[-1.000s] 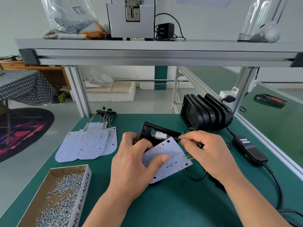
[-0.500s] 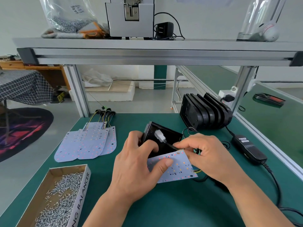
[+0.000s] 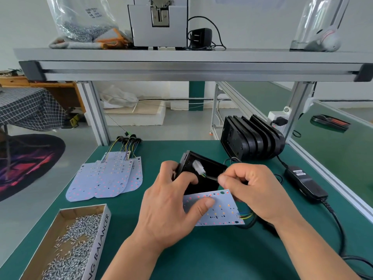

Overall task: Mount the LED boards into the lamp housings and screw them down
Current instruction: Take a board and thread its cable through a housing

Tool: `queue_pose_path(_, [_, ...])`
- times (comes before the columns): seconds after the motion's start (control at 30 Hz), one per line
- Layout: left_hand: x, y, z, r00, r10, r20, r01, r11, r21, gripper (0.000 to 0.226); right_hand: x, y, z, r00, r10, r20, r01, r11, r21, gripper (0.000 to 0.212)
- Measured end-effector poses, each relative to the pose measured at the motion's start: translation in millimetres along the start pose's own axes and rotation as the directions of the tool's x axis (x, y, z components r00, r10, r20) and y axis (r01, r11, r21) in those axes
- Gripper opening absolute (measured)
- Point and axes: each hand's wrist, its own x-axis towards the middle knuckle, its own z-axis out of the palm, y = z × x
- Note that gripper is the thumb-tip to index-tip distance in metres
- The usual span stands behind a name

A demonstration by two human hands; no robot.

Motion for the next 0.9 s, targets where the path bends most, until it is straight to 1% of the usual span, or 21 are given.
queue_pose_path(0.1, [1,1,-1,1.000,0.003,0.011,-0.003,1.000,0.010,0.051,1,-3,5,0.991,-0.006,-0.135,0.001,0.999,-0.035,0.023])
queue_pose_path(0.2, [1,4,0,0.999,0.041,0.026,-0.042,0.999,0.025,0.046,-1,-6,9,0.980,-0.030,-0.198,0.026,0.999,-0.019,0.019])
queue_pose_path(0.27, [1,5,1,0.998,0.050,0.031,-0.051,0.998,0.023,0.045,0,-5,10,0.984,-0.006,-0.177,0.001,1.000,-0.027,0.012])
queue_pose_path(0.33, [0,4,3,0.998,0.056,0.031,-0.056,0.998,0.006,0.042,1,-4,11,0.992,0.034,-0.123,-0.040,0.998,-0.044,0.012])
queue_pose_path(0.37, [0,3,3,0.998,0.054,0.033,-0.054,0.999,-0.007,0.042,1,-3,10,0.994,0.028,-0.102,-0.034,0.998,-0.054,0.014])
queue_pose_path(0.43, [0,0,3,0.999,0.026,0.027,-0.025,0.999,-0.036,0.044,1,-1,7,0.994,-0.055,-0.090,0.049,0.997,-0.065,0.022])
queue_pose_path(0.47, [0,-3,3,1.000,-0.003,0.018,0.004,0.998,-0.057,0.044,1,-1,7,0.990,-0.095,-0.102,0.096,0.995,0.005,0.025])
queue_pose_path(0.5, [0,-5,1,0.999,-0.036,0.007,0.036,0.996,-0.086,0.043,2,2,5,0.984,-0.095,-0.152,0.123,0.976,0.182,0.026])
queue_pose_path(0.53, [0,-8,0,0.997,-0.074,-0.003,0.073,0.989,-0.126,0.041,4,4,3,0.981,-0.040,-0.189,0.122,0.889,0.442,0.026])
queue_pose_path(0.57, [1,-12,-2,0.993,-0.117,-0.007,0.114,0.977,-0.181,0.040,8,9,-1,0.980,0.033,-0.194,0.109,0.731,0.674,0.029])
queue_pose_path(0.6, [2,-14,-4,0.987,-0.163,-0.001,0.157,0.955,-0.253,0.039,12,15,-6,0.976,0.107,-0.192,0.100,0.563,0.821,0.033])
queue_pose_path(0.63, [3,-16,-5,0.978,-0.207,0.019,0.201,0.921,-0.335,0.040,16,22,-12,0.961,0.193,-0.199,0.091,0.456,0.885,0.033])
queue_pose_path(0.67, [4,-17,-7,0.967,-0.247,0.056,0.248,0.875,-0.417,0.042,19,29,-18,0.942,0.277,-0.191,0.066,0.405,0.912,0.029])
queue_pose_path(0.7, [4,-17,-8,0.953,-0.281,0.113,0.300,0.818,-0.492,0.044,21,34,-23,0.927,0.327,-0.184,0.027,0.432,0.901,0.026])
queue_pose_path(0.73, [5,-16,-8,0.934,-0.302,0.189,0.355,0.753,-0.554,0.045,21,40,-24,0.922,0.342,-0.180,-0.025,0.516,0.856,0.028])
queue_pose_path(0.77, [4,-14,-7,0.912,-0.306,0.273,0.410,0.683,-0.604,0.046,20,42,-23,0.939,0.305,-0.159,-0.070,0.621,0.781,0.032])
queue_pose_path(0.8, [3,-12,-5,0.889,-0.294,0.352,0.457,0.619,-0.638,0.047,19,42,-20,0.961,0.255,-0.106,-0.113,0.714,0.691,0.039])
queue_pose_path(0.83, [2,-10,-2,0.872,-0.274,0.406,0.487,0.576,-0.657,0.048,16,42,-16,0.973,0.225,-0.046,-0.154,0.790,0.593,0.045])
queue_pose_path(0.87, [0,-9,0,0.861,-0.256,0.440,0.504,0.550,-0.667,0.050,12,39,-12,0.983,0.180,0.024,-0.170,0.864,0.474,0.046])
queue_pose_path(0.9, [0,-8,2,0.850,-0.246,0.465,0.520,0.524,-0.674,0.054,9,33,-7,0.985,0.146,0.094,-0.169,0.926,0.338,0.043])
